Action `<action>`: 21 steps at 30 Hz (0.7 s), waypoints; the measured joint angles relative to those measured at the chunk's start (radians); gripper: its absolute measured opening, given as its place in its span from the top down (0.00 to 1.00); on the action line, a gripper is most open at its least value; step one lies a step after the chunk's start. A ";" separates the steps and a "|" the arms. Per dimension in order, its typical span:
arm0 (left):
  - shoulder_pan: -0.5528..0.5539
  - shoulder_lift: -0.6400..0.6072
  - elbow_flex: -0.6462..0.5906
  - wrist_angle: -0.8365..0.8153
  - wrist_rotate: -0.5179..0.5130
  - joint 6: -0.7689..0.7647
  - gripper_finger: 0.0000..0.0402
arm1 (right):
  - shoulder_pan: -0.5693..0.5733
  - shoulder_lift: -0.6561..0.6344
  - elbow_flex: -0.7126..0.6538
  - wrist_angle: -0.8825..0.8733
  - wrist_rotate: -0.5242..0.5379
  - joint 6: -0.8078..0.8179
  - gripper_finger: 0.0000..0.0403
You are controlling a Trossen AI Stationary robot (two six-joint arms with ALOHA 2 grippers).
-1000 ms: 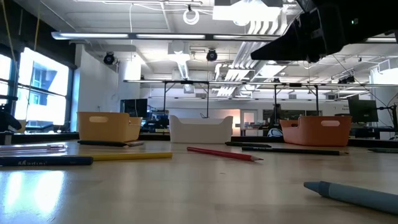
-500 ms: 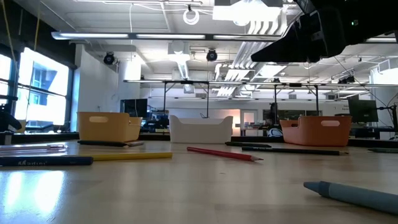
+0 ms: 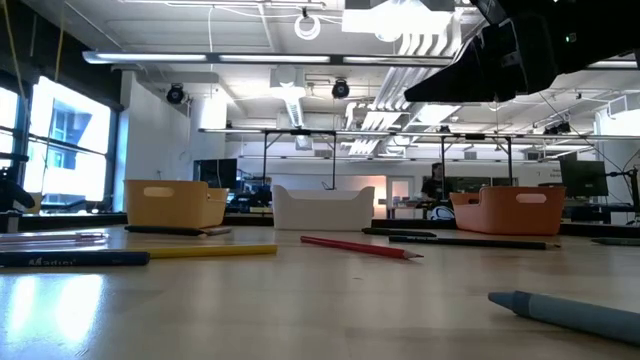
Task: Sort crayons/erasers/pens/pencils in bins
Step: Put the black pen into the orange bin
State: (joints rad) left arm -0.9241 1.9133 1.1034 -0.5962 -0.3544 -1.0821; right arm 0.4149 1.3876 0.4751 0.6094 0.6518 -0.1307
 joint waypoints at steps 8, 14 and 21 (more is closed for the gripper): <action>0.009 -0.054 0.008 -0.073 0.030 0.004 0.70 | 0.000 0.000 0.000 0.000 0.000 0.000 1.00; 0.022 -0.060 0.039 0.024 0.092 -0.031 0.64 | 0.000 0.000 0.000 0.000 0.000 0.000 1.00; 0.027 -0.027 0.043 0.063 0.088 -0.014 0.49 | 0.000 0.001 0.000 -0.020 -0.001 0.004 1.00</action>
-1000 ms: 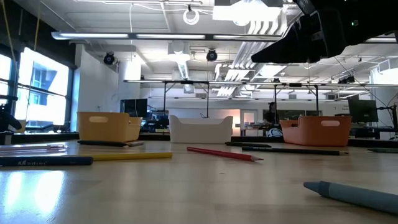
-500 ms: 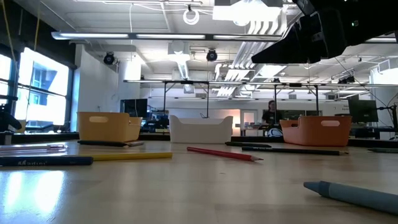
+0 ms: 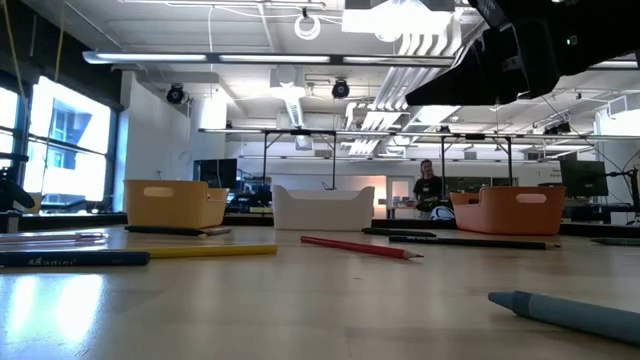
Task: Sort crayons/erasers/pens/pencils in bins
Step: Put the black pen into the orange bin
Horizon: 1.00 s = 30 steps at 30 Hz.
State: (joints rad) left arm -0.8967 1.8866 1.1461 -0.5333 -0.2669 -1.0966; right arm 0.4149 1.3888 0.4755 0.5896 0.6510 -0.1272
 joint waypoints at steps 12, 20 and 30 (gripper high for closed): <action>0.000 0.043 0.005 -0.067 -0.029 0.009 0.50 | 0.000 0.000 0.000 -0.010 0.000 0.016 1.00; 0.000 0.039 0.005 -0.202 -0.039 0.052 0.67 | 0.000 0.000 0.000 -0.010 0.000 0.016 1.00; 0.033 0.056 0.002 -0.151 -0.036 0.238 0.78 | 0.000 0.000 0.000 -0.010 0.000 0.016 1.00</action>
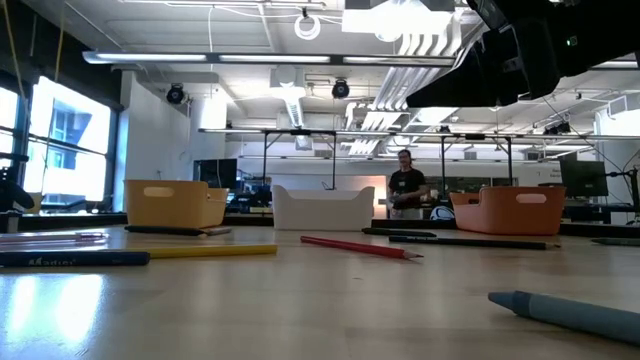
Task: Sort crayons/erasers/pens/pencils in bins
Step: Put the black pen into the orange bin
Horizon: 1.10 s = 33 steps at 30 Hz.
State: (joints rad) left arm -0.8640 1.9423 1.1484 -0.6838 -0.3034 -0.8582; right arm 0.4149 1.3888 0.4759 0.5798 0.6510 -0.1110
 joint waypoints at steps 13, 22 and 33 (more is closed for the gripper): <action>0.028 -0.006 -0.044 0.118 -0.009 0.111 0.78 | 0.000 0.000 0.000 0.000 -0.019 0.002 1.00; 0.043 -0.010 -0.065 0.179 -0.009 0.137 0.91 | 0.000 0.000 0.000 0.000 -0.022 0.004 1.00; 0.024 -0.052 -0.077 0.167 -0.172 0.100 0.99 | 0.000 0.000 0.000 0.000 -0.021 0.003 1.00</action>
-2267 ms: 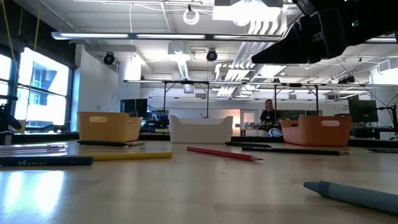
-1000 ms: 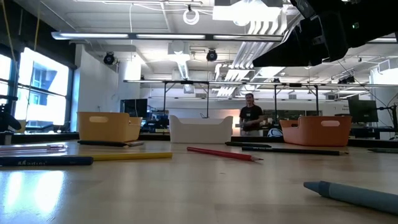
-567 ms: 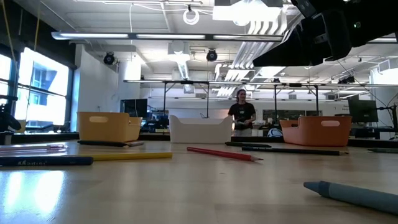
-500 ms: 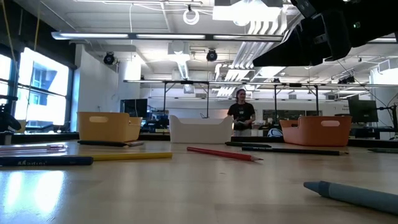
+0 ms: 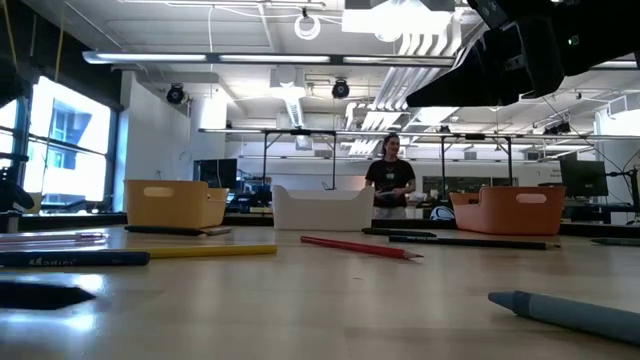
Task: Sort crayons/erasers/pens/pencils in bins
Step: Put the black pen into the orange bin
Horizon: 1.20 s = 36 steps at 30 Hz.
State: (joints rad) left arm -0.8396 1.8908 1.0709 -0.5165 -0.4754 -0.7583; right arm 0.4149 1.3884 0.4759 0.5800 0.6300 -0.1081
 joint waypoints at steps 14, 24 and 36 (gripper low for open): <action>0.017 -0.035 0.002 -0.050 -0.035 -0.014 0.99 | 0.000 0.000 0.000 -0.009 -0.010 0.007 1.00; 0.057 -0.037 0.016 -0.042 0.009 -0.004 0.96 | 0.000 0.000 0.000 -0.007 -0.013 0.007 1.00; 0.159 -0.022 0.037 -0.063 0.159 0.159 0.73 | 0.000 0.000 0.000 -0.010 -0.013 0.007 1.00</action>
State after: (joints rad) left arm -0.6803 1.8692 1.1079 -0.5799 -0.3165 -0.5991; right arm 0.4149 1.3880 0.4755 0.5701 0.6169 -0.1009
